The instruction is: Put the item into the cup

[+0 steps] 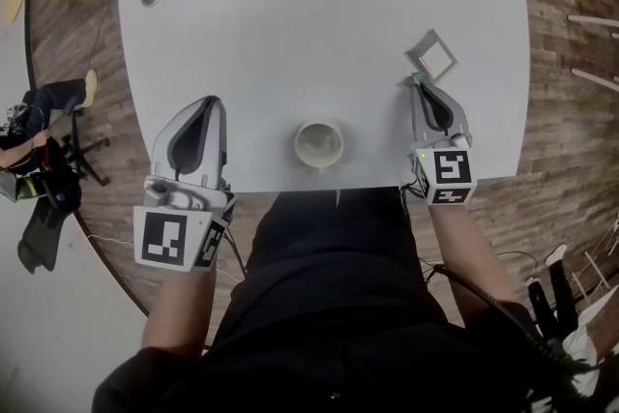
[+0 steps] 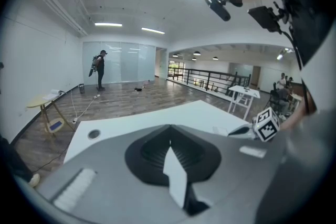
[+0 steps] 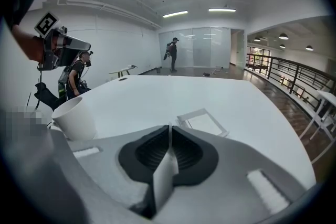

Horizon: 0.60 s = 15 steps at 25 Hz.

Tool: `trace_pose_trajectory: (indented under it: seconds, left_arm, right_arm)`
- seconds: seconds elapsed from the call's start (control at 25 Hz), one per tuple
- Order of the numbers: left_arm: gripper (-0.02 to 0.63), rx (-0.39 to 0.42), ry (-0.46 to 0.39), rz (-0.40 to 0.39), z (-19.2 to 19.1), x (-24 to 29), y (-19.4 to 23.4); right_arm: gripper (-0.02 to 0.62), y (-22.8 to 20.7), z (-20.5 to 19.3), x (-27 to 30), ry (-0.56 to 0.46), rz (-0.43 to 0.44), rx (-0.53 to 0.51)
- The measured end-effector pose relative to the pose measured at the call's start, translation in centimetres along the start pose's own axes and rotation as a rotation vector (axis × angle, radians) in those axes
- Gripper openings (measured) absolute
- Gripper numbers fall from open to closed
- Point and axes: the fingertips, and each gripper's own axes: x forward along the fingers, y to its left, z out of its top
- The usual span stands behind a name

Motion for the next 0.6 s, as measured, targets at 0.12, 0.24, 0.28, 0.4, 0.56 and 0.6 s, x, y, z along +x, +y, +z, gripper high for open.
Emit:
trace_pose_trajectory:
  seconds: [0.12,0.24,0.28,0.4,0.56,0.6]
  left_arm:
    - [-0.002,0.010,-0.020,-0.005,0.5,-0.3,-0.5]
    - [-0.002,0.014,-0.035,-0.009,0.7,-0.7,-0.8]
    - [-0.002,0.014,-0.039,-0.009,0.8,-0.9,-0.8]
    - [-0.002,0.019,-0.051,-0.018,1.0,-1.2,-1.1]
    - [-0.002,0.032,-0.076,-0.030,1.9,-1.5,-1.6]
    - [-0.002,0.035,-0.082,-0.031,2.0,-1.6,-1.7]
  right_arm:
    - [0.018,-0.3,0.4,-0.3,-0.010,-0.007,-0.012]
    - [0.018,-0.5,0.9,-0.5,-0.019,-0.017,-0.022]
    - [0.018,-0.5,1.0,-0.5,-0.023,-0.019,-0.027]
    - [0.018,-0.6,1.7,-0.7,-0.034,-0.026,-0.034]
    - [0.018,-0.6,2.7,-1.1,-0.056,-0.033,-0.046]
    - [0.018,-0.5,2.8,-1.2,-0.059,-0.034,-0.047]
